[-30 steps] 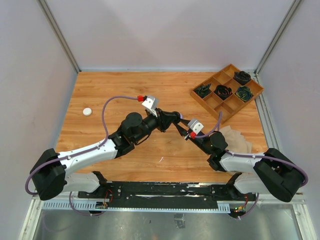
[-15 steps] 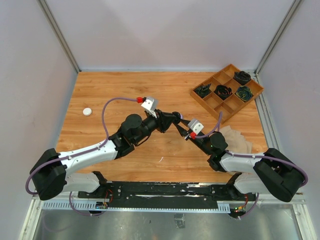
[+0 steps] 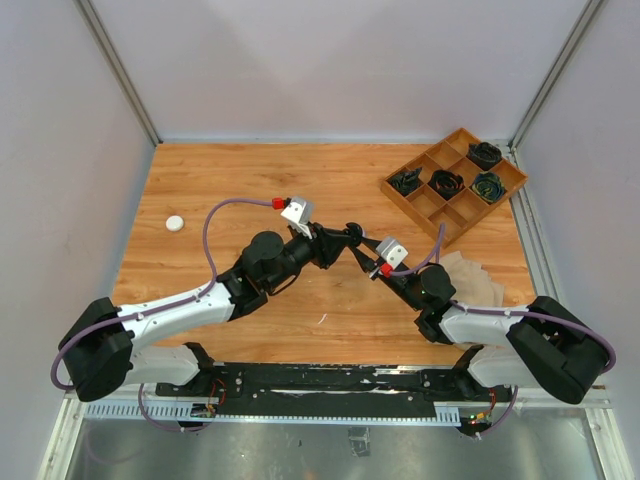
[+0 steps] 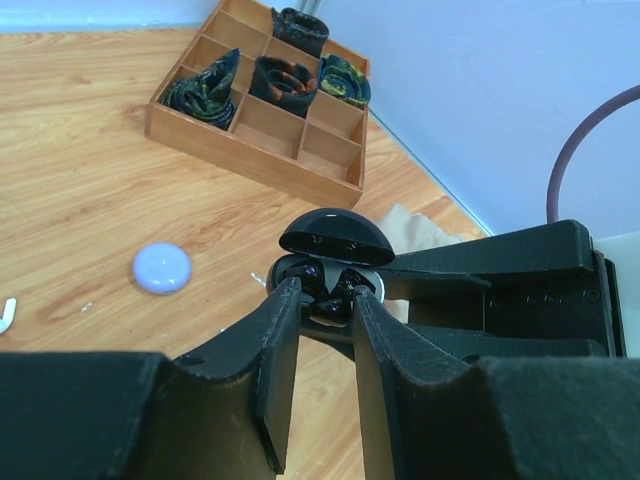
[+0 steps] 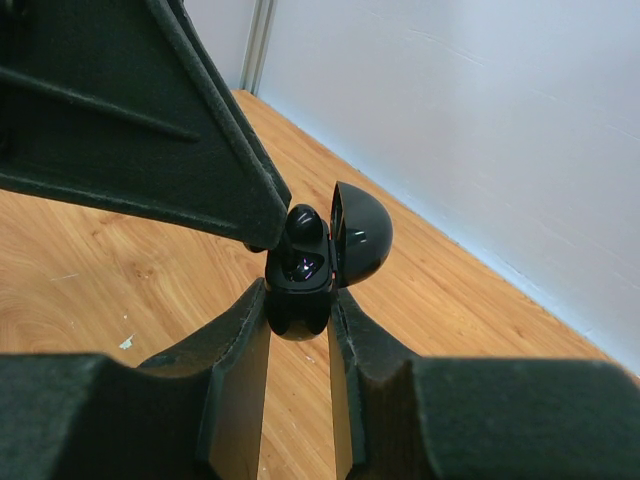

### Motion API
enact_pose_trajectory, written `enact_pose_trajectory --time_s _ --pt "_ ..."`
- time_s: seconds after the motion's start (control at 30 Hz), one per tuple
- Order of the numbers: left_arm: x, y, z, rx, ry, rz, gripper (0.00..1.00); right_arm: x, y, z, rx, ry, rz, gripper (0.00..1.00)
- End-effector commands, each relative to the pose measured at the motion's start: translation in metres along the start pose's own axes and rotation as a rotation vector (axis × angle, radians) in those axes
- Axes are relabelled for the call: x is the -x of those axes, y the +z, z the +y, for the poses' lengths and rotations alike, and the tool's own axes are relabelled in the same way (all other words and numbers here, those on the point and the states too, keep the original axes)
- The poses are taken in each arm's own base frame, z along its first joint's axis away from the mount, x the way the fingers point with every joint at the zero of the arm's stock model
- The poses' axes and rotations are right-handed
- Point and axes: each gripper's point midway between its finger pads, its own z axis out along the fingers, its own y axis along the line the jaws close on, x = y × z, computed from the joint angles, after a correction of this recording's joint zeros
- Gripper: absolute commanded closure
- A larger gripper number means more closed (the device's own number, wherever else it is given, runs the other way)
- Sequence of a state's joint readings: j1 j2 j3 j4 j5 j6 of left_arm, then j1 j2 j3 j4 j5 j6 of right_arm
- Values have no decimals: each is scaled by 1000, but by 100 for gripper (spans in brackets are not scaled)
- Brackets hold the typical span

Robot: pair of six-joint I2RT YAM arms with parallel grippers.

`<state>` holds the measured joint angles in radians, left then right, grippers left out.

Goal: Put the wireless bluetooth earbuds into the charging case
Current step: Place the earbud in the charging case, then close the charging case.

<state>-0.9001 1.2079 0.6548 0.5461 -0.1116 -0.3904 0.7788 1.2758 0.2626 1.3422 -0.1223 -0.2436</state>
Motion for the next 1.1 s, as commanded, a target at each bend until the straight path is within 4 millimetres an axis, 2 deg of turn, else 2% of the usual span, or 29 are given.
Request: enact_pose_trajectory --time_s 0.0,0.23,0.47,1.07 --pt "1 -2 -5 -13 -16 -9 67 15 1 -1 -16 3 -64 89" --pt "9 -5 -23 -82 -67 -7 59 13 0 0 -15 5 -58 89" --pt "7 -11 -40 -158 -120 31 53 14 0 0 -16 5 -62 88" --pt "13 -8 -56 -221 -131 54 46 11 0 3 0 6 -55 88"
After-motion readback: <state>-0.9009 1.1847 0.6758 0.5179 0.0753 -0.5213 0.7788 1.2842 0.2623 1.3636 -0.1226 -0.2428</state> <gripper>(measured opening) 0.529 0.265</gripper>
